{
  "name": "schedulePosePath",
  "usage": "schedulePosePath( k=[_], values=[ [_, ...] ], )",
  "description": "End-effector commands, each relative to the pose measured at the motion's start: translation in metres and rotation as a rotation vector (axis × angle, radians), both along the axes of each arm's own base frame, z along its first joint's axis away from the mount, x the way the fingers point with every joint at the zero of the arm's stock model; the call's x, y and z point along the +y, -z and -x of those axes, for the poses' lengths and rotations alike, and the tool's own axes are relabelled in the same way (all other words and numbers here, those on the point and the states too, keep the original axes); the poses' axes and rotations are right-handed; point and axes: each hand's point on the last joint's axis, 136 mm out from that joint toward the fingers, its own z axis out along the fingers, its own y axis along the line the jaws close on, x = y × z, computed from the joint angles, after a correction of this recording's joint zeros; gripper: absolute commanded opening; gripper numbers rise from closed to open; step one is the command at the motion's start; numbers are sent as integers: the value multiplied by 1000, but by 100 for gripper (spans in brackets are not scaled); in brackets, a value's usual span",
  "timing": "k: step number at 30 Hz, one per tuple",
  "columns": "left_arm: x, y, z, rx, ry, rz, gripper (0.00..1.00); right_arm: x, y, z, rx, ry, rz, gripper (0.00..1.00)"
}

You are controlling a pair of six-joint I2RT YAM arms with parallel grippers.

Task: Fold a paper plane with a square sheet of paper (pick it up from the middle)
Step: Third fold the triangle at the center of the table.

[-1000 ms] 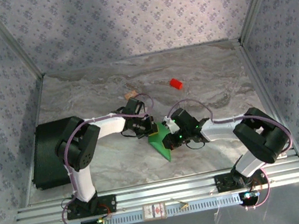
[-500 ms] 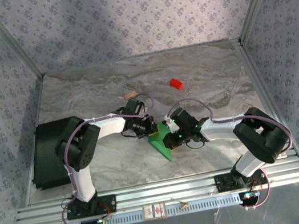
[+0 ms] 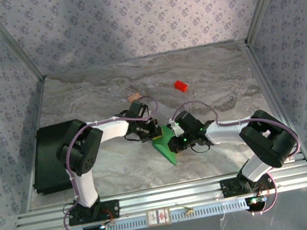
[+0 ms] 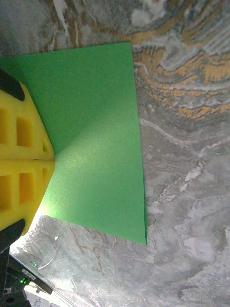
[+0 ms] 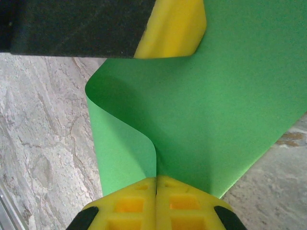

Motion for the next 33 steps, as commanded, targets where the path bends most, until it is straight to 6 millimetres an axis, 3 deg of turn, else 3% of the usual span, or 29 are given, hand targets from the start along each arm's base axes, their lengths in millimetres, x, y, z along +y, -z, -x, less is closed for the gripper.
schedulePosePath(
  k=[1, 14, 33],
  values=[
    [13, 15, 11, 38, -12, -65, 5, 0, 2, -3, -4, 2, 29, 1],
    [14, 16, 11, 40, -15, -66, 5, -2, 9, 0, 8, 3, 58, 1],
    [15, 16, 11, 39, -17, -67, 5, -4, 2, 2, -7, 10, 49, 1]
  ],
)
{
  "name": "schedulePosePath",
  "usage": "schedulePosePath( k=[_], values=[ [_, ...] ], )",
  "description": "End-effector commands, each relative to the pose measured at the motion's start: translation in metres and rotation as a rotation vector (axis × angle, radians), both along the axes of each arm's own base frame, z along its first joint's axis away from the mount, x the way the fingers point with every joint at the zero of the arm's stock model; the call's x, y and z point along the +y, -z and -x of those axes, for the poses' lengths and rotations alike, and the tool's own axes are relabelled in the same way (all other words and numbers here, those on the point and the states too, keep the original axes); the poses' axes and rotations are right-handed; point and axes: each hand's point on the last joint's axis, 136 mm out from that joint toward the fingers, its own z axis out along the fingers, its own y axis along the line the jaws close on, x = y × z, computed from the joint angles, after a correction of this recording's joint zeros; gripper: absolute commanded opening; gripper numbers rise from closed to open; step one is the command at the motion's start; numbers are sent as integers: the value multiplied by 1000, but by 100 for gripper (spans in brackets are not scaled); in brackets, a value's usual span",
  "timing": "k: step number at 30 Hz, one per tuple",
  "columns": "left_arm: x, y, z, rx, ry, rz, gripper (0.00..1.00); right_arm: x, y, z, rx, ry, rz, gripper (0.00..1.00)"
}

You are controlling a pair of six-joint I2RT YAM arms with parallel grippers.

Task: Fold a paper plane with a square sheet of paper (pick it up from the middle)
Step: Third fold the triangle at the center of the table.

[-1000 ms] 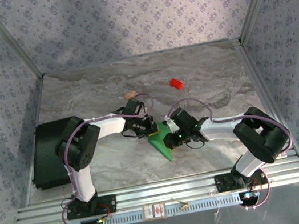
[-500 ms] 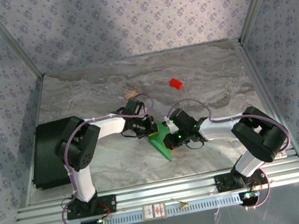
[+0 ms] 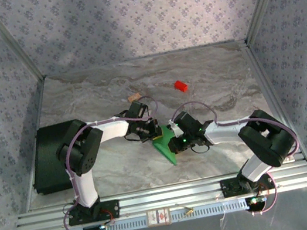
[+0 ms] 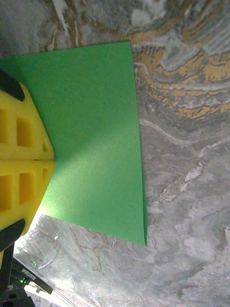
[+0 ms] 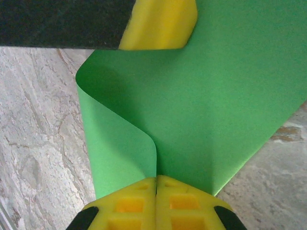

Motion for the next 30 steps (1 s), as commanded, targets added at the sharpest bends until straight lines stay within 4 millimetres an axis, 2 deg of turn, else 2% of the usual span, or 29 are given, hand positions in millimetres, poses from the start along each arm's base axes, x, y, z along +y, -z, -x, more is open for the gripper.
schedulePosePath(
  k=[1, 8, 14, 23, 30],
  values=[
    [14, 15, 11, 41, -17, -67, 4, -2, -3, 0, -8, 6, 13, 1],
    [14, 15, 11, 41, -17, -68, 4, -1, 2, 1, 7, 2, 19, 1],
    [12, 6, 5, 20, -24, -53, 6, -6, 9, 4, 16, 4, 40, 1],
    [4, -21, -11, -34, -27, -17, 13, -6, 15, 5, 29, -7, 45, 1],
    [11, -46, -20, -100, -74, 2, 26, -5, 15, 5, 24, -12, 45, 1]
  ],
)
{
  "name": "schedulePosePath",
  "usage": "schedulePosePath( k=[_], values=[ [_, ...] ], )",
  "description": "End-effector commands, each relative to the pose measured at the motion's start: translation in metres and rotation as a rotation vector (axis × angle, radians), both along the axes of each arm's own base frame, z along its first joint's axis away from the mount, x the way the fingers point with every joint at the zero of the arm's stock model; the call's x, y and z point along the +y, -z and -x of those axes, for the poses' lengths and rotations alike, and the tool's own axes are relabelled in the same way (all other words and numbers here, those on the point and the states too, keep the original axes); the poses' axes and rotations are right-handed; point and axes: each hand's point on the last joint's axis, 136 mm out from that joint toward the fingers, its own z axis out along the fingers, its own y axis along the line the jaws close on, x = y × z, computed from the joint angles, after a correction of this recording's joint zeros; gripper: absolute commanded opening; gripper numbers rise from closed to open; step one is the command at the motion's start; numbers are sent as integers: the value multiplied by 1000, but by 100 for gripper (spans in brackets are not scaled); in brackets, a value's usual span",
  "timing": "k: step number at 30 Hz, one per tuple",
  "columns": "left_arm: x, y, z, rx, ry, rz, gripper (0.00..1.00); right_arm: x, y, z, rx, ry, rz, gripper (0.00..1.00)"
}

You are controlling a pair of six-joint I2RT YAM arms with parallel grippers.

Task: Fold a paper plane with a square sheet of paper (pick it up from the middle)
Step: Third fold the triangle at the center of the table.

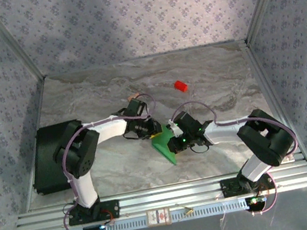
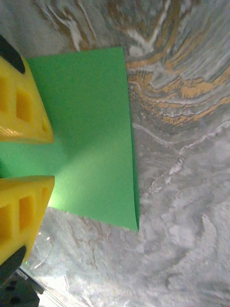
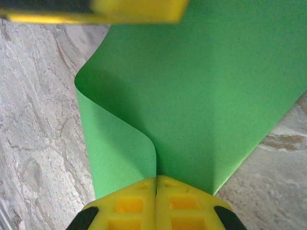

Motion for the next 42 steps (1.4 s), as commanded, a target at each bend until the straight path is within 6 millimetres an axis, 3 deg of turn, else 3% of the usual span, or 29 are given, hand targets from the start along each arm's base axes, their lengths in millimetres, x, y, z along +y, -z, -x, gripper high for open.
schedulePosePath(
  k=[1, 5, 9, 15, 22, 29, 42],
  values=[
    [4, -31, -9, -70, -38, 30, 26, -8, 14, 6, 28, -8, 54, 1],
    [13, -43, -5, -89, -73, 64, 24, -8, 13, 5, 25, -7, 51, 1],
    [17, -49, 10, -79, -90, 123, 10, -9, 14, 5, 24, -4, 52, 1],
    [5, -50, 37, 0, -113, 328, 0, -9, 13, 4, 24, 0, 50, 1],
    [-14, -38, 63, 63, -82, 376, 0, -11, 13, 4, 23, 9, 52, 0],
    [-5, -12, 70, 104, -106, 280, 0, -11, 13, 4, 25, 12, 51, 1],
    [0, 9, 76, 117, -88, 214, 0, -12, 12, 4, 22, 20, 45, 0]
  ],
)
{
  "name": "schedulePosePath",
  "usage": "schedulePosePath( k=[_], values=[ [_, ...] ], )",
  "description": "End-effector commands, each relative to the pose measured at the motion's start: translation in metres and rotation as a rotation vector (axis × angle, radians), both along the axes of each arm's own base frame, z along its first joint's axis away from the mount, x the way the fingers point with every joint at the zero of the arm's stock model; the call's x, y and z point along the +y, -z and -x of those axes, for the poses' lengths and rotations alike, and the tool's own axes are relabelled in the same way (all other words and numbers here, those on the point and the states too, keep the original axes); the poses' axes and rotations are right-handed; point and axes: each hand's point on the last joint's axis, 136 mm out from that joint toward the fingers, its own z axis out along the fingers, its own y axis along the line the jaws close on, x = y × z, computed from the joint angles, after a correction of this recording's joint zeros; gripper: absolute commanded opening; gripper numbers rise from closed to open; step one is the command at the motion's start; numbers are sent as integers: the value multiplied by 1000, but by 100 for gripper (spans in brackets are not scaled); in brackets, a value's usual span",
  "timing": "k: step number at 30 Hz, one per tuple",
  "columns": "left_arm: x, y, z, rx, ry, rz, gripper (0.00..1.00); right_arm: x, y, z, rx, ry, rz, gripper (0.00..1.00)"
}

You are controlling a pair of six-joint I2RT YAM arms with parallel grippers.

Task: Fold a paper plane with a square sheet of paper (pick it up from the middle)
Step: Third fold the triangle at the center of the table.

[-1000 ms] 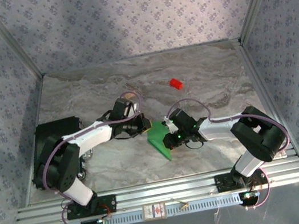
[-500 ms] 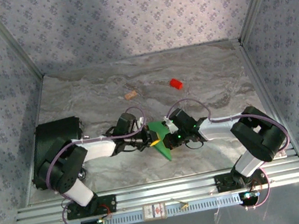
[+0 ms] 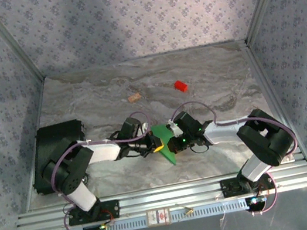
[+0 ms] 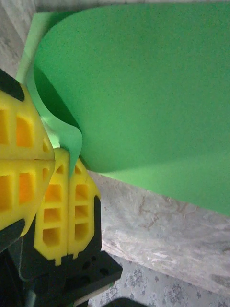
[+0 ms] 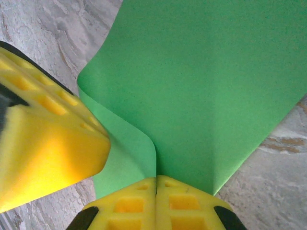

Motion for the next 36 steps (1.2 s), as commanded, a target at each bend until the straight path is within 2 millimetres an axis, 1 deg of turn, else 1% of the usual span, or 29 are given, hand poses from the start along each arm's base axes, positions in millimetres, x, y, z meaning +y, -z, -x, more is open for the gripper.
schedulePosePath(
  k=[1, 7, 13, 16, 19, 21, 23, 26, 28, 29, 32, 33, 36],
  values=[
    [5, 13, 6, 9, 22, -50, 0, -12, 12, 5, 24, 17, 48, 0],
    [18, 34, 13, 22, 37, -131, 0, -12, 12, 6, 26, 16, 43, 1],
    [22, 44, 17, 33, 45, -164, 0, -9, 7, 3, 21, 16, 30, 1],
    [23, 46, 18, 35, 46, -171, 0, -6, 0, 0, 11, 22, 12, 4],
    [24, 47, 18, 34, 47, -176, 0, -5, -10, -3, 3, 43, -14, 13],
    [24, 47, 18, 35, 47, -179, 0, -6, -19, -6, -4, 65, -34, 23],
    [24, 47, 17, 36, 46, -177, 0, -13, -27, -9, -5, 102, -40, 32],
    [23, 47, 17, 35, 47, -177, 0, -24, -35, -12, -5, 167, -47, 40],
    [23, 47, 17, 36, 48, -177, 0, -27, -41, -11, 5, 197, -70, 43],
    [23, 47, 17, 35, 47, -176, 0, -24, -46, -8, 14, 187, -95, 41],
    [23, 47, 16, 33, 45, -177, 0, -10, -53, 5, 64, 126, -147, 27],
    [23, 48, 16, 34, 46, -177, 0, -5, -53, 9, 83, 105, -151, 22],
    [24, 48, 17, 35, 47, -178, 0, 13, -51, 25, 114, 27, -149, 14]
  ],
)
